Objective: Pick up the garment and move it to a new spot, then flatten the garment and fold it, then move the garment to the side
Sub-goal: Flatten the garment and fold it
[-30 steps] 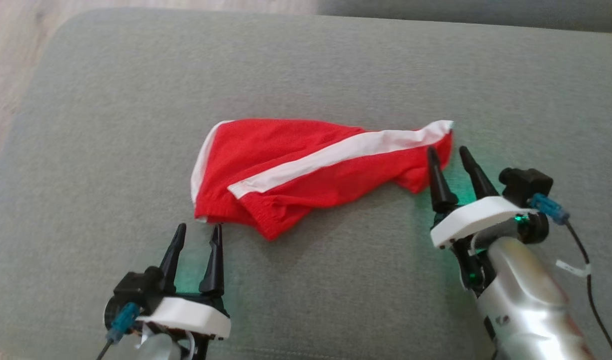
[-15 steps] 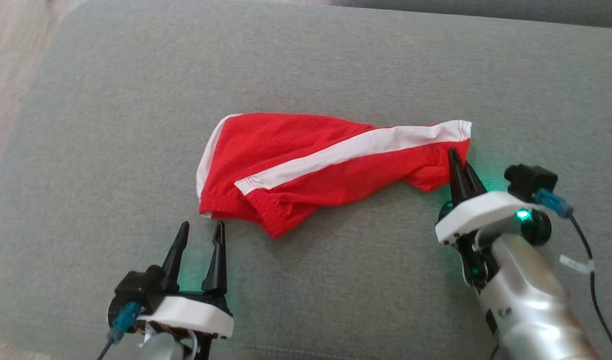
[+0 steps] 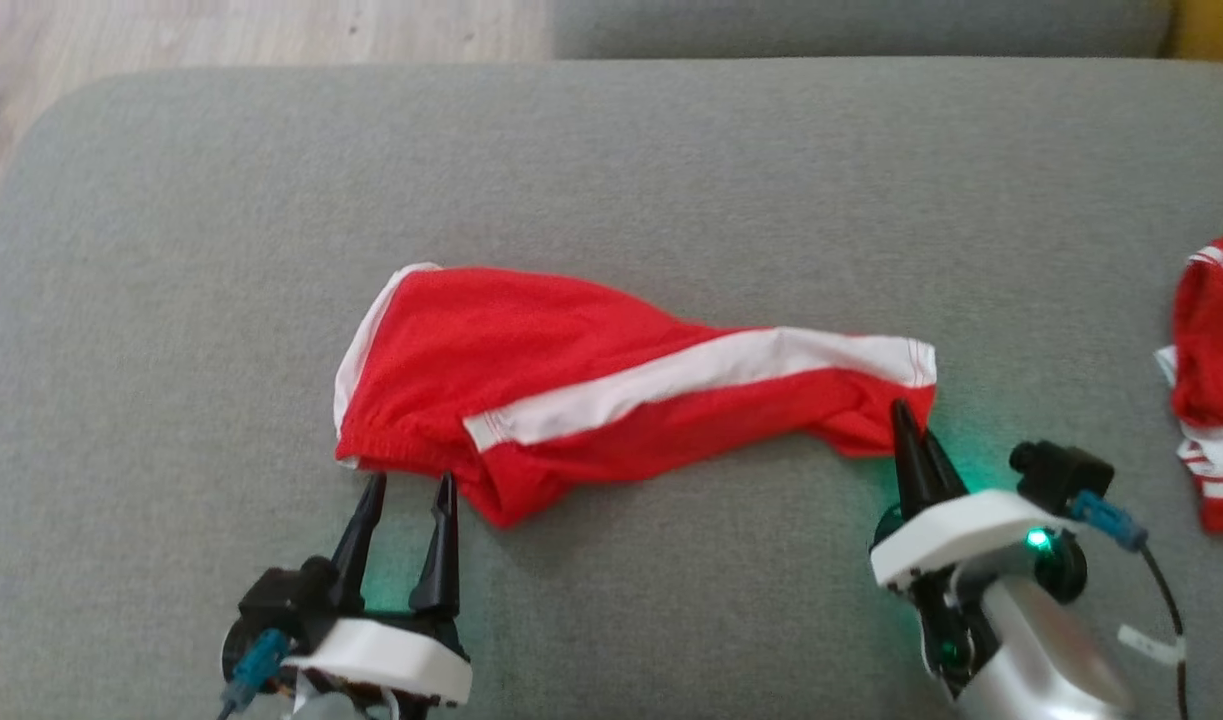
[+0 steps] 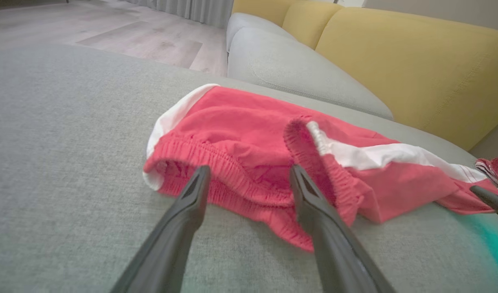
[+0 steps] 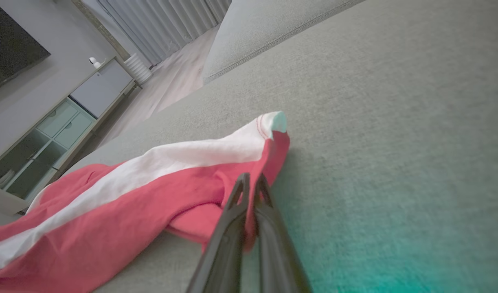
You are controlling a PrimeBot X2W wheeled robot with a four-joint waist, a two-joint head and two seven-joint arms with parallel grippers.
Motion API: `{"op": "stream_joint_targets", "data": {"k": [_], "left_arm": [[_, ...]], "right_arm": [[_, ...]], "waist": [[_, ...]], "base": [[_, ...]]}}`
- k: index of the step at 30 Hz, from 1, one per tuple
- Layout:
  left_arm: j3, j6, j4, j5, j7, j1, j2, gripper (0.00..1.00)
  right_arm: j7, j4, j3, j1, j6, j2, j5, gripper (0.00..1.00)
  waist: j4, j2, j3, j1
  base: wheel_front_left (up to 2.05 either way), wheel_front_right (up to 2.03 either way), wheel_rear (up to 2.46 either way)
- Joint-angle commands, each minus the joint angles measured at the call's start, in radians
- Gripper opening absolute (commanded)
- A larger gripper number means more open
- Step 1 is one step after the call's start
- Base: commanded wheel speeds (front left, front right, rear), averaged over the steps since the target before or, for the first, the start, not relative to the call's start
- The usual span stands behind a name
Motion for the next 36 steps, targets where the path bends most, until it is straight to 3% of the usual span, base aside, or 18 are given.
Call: {"op": "stream_joint_targets", "data": {"k": [1, 2, 3, 4, 5, 6, 14, 19, 36], "left_arm": [[0.039, 0.002, -0.026, -0.007, -0.005, -0.012, 0.004, 1.00], [0.042, 0.004, -0.025, -0.004, -0.005, -0.009, 0.004, 1.00], [0.046, 0.006, -0.024, 0.000, -0.005, -0.005, 0.004, 1.00], [0.046, 0.006, -0.024, 0.000, -0.005, -0.005, 0.004, 1.00], [0.051, 0.010, -0.025, 0.003, -0.005, -0.002, 0.004, 1.00], [0.056, 0.013, -0.026, 0.006, -0.005, 0.002, 0.004, 1.00], [0.114, 0.048, -0.052, 0.058, -0.005, 0.026, 0.004, 1.00], [0.124, 0.050, -0.065, 0.078, -0.005, 0.031, 0.004, 1.00], [0.123, 0.091, -0.097, 0.124, -0.005, 0.059, 0.004, 1.00]], "right_arm": [[-0.006, -0.032, 0.022, 0.010, -0.001, 0.006, 0.000, 0.00], [-0.006, -0.033, 0.017, 0.022, -0.001, 0.006, -0.003, 0.00], [-0.006, -0.034, 0.009, 0.032, -0.001, 0.006, -0.012, 0.23], [-0.006, -0.034, 0.009, 0.032, -0.001, 0.006, -0.012, 0.23], [-0.006, -0.037, 0.000, 0.042, -0.001, 0.006, -0.029, 0.80], [-0.006, -0.042, -0.012, 0.051, -0.001, 0.005, -0.049, 1.00], [-0.006, -0.246, -0.156, 0.103, -0.001, 0.003, -0.384, 1.00], [-0.006, -0.384, -0.148, 0.131, -0.001, 0.005, -0.564, 1.00], [-0.006, -0.363, -0.149, 0.167, -0.001, 0.006, -0.534, 1.00]], "waist": [[-0.013, 0.0000, -0.015, 0.0000], [-0.017, 0.0000, -0.021, 0.0000], [-0.021, 0.0000, -0.026, 0.0000], [-0.021, 0.0000, -0.026, 0.0000], [-0.024, 0.0000, -0.030, 0.0000], [-0.027, 0.0000, -0.034, 0.0000], [-0.043, 0.0000, -0.043, 0.0000], [-0.041, 0.0000, -0.047, 0.0000], [-0.044, 0.0000, -0.068, 0.0000]], "base": [[0.00, 0.00, 0.00], [0.00, 0.00, 0.00], [0.00, 0.00, 0.00], [0.00, 0.00, 0.00], [0.00, 0.00, 0.00], [0.00, 0.00, 0.00], [0.00, 0.00, 0.00], [0.00, 0.00, 0.00], [0.00, 0.00, 0.00]]}}
